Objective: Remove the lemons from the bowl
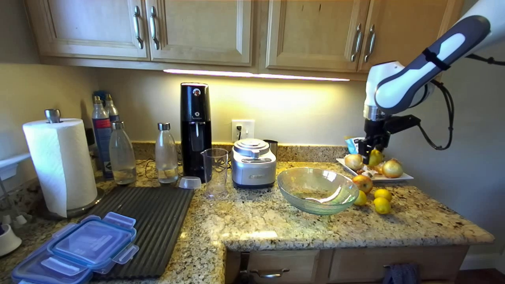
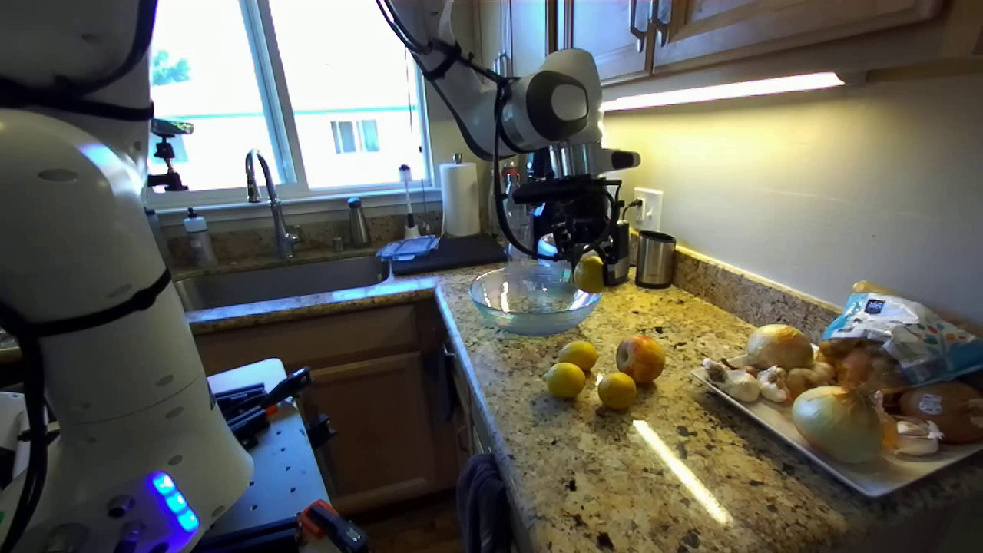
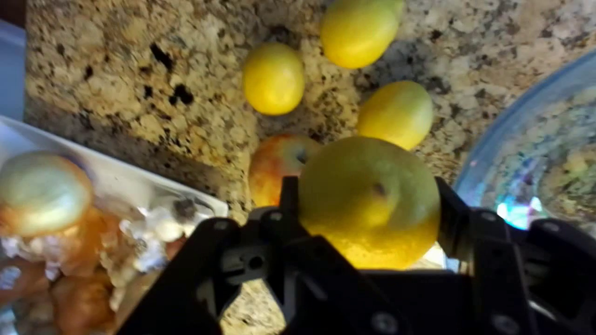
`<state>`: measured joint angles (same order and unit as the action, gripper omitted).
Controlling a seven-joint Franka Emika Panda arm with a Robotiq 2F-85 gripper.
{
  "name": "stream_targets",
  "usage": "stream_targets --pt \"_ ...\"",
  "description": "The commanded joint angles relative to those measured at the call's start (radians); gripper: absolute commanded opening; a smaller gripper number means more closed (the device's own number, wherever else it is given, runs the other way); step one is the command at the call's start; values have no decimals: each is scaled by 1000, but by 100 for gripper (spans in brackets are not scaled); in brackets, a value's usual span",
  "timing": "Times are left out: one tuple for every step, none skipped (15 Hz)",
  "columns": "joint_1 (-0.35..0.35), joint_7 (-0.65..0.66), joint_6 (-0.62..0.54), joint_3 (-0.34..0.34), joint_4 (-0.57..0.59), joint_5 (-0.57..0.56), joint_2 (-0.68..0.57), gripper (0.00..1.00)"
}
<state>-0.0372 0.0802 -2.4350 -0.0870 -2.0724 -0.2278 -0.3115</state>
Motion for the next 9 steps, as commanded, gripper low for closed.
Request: stream_targets --pt "8 169 -25 -64 -82 -43 22 42" --pt "8 210 -17 -80 -89 -46 17 42" --pt "8 256 -24 -97 -101 -51 10 42" --pt "10 292 -32 -109 -114 -50 3 42" --pt "12 319 -44 -118 -124 -49 -6 42" --pt "21 318 -68 -118 -138 -35 -13 42" --pt "21 332 -88 -123 -148 -34 -26 42" --pt "22 347 -108 -128 -155 -28 -39 42" --pt "27 349 -137 -129 -164 -14 -56 42"
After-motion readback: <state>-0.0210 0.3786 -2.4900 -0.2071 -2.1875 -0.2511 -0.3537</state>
